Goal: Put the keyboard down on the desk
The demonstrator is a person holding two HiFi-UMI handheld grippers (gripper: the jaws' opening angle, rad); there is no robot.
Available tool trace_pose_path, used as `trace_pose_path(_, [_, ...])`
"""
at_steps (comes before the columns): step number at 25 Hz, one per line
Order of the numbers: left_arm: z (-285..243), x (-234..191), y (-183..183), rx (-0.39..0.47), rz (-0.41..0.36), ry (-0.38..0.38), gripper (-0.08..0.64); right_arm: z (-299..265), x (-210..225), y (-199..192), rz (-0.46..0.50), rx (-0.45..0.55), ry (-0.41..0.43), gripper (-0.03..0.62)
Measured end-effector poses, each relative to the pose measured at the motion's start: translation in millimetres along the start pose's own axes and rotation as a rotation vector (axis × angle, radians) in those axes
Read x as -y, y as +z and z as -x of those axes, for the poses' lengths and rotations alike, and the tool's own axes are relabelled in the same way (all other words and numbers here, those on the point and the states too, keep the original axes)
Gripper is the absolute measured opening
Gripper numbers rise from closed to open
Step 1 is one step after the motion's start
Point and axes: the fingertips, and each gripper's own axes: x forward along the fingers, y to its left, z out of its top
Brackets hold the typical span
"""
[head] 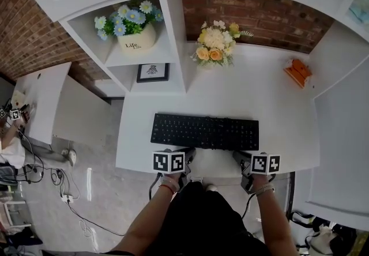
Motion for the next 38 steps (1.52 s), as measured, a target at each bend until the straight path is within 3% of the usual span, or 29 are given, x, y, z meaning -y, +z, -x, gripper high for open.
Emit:
trace_pose_path(14, [7.3,-6.4,-4.1,-0.041,-0.102,0.035,-0.002,9.0,2.6,-5.0,0.021,-0.01,0.003,-0.003])
trace_pose_path(21, [28.8,-22.3,-0.7,0.04,-0.154,0.077,-0.003,27.9,-17.4,14.5,0.312,0.122,0.012,-0.003])
trace_pose_path(27, [59.6,-31.9,19.3,0.196,-0.205,0.103,-0.003,56.7,-39.3,46.9,0.58,0.333,-0.011,-0.002])
trace_pose_path(31, [82.2,-26.2,36.9,0.318,-0.26,0.107,-0.003,77.8,-51.2,67.1,0.62,0.467,-0.032,-0.002])
trace_pose_path(38, [123.6,3.7,69.4,0.562,-0.388,0.12,-0.003,105.9,-79.1,80.6,0.715,0.565,-0.041,-0.002])
